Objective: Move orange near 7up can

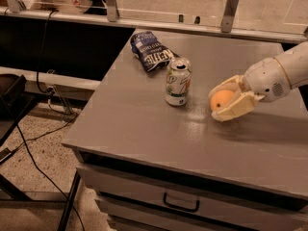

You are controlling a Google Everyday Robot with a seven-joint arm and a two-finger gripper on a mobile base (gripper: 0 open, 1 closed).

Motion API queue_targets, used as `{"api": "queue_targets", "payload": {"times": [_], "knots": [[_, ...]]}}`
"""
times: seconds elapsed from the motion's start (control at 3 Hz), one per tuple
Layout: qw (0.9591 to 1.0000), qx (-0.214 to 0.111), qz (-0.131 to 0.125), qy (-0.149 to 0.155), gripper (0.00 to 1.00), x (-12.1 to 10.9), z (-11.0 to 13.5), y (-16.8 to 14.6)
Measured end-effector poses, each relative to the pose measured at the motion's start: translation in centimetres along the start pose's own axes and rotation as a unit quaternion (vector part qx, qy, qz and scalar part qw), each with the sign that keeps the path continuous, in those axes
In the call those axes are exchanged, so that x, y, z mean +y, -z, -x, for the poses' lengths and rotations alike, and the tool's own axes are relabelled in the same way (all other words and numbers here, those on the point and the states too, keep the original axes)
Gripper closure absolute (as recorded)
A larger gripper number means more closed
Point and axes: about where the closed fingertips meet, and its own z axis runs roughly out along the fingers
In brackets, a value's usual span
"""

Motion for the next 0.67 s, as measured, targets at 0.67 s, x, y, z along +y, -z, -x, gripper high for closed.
{"api": "queue_targets", "payload": {"times": [0.67], "knots": [[0.9945,-0.011,-0.098,0.034,1.00,-1.5,1.4,-1.2]]}}
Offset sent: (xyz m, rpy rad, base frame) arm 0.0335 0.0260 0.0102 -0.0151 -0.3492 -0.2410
